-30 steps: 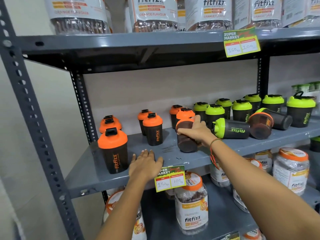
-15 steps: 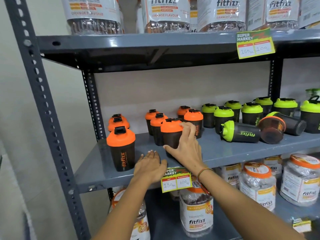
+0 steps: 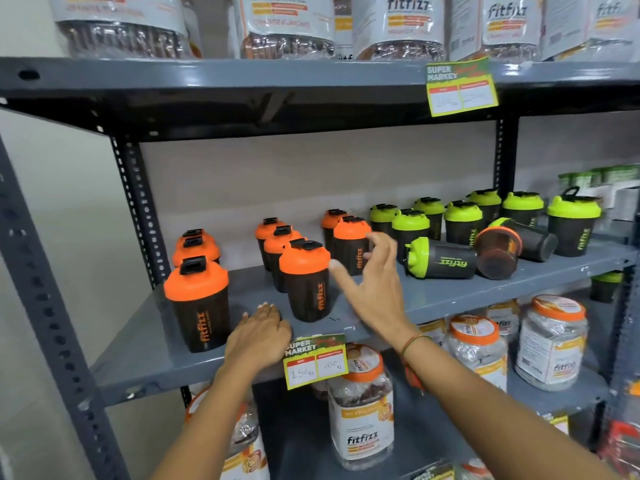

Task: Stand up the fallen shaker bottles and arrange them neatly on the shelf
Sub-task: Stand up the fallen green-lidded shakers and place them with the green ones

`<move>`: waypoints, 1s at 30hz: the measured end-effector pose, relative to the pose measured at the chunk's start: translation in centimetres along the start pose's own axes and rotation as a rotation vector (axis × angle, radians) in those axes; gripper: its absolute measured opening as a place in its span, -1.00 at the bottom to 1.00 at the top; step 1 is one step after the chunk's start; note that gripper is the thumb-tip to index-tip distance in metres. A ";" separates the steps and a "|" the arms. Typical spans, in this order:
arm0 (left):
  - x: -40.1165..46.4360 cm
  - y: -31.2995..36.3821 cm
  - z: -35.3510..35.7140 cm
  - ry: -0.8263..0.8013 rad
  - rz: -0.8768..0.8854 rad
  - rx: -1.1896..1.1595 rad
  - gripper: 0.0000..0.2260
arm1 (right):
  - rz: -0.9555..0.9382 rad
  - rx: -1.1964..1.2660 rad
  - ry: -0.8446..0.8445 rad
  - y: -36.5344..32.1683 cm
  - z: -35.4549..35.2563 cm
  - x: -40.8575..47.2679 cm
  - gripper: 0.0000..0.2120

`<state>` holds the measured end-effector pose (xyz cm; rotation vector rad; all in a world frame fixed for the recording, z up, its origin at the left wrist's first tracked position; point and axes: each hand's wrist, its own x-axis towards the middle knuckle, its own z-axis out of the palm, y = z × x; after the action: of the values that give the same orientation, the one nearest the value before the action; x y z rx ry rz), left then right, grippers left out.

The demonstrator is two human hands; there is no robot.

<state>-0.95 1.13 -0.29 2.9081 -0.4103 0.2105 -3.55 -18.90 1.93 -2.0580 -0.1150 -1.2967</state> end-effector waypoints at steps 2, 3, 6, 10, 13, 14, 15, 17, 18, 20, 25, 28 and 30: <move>0.2 0.0 0.1 -0.004 -0.007 0.007 -0.51 | -0.041 -0.072 0.045 1.9 -2.3 2.5 -0.43; 0.3 0.1 0.0 -0.006 -0.017 0.004 -0.51 | -0.047 -0.140 0.032 2.9 -3.5 4.0 -0.48; 0.7 0.6 -0.2 -0.019 -0.061 -0.018 -0.56 | 0.043 -0.425 -0.190 6.3 -6.5 7.9 -0.41; 1.6 1.3 -0.7 -0.026 -0.134 -0.067 -0.64 | 0.136 -0.787 -0.591 10.3 -8.5 10.9 -0.16; 2.1 1.9 -0.7 -0.013 -0.164 -0.094 -0.63 | 0.152 -0.884 -0.780 12.4 -8.6 12.0 -0.02; 2.1 2.0 -0.7 -0.002 -0.177 -0.094 -0.63 | 0.149 -0.894 -0.819 13.0 -8.5 12.2 0.01; 2.1 2.2 -0.6 0.014 -0.189 -0.088 -0.64 | 0.141 -0.892 -0.844 13.6 -8.5 12.3 0.03; 1.9 2.3 -0.4 0.036 -0.207 -0.071 -0.66 | 0.116 -0.855 -0.865 14.6 -8.4 12.6 0.03; 1.8 2.3 -0.4 0.040 -0.217 -0.071 -0.67 | 0.104 -0.828 -0.866 14.9 -8.4 12.8 0.00; 1.8 2.3 -0.4 0.049 -0.234 -0.080 -0.67 | 0.077 -0.776 -0.853 15.5 -8.7 13.2 -0.04; 1.7 2.1 0.1 0.086 -0.280 -0.045 -0.63 | 0.098 -0.413 -0.682 16.2 -9.5 13.7 -0.03; 1.7 2.0 0.2 0.073 -0.286 -0.029 -0.62 | 0.245 0.019 -0.476 15.9 -10.1 13.1 -0.17; 1.7 1.8 0.2 0.047 -0.256 -0.020 -0.60 | 0.354 0.260 -0.389 15.6 -10.4 12.5 -0.28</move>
<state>0.17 -1.04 0.11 2.8925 -0.0300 0.2325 1.23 -40.31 7.05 -1.9690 -0.0834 -0.6258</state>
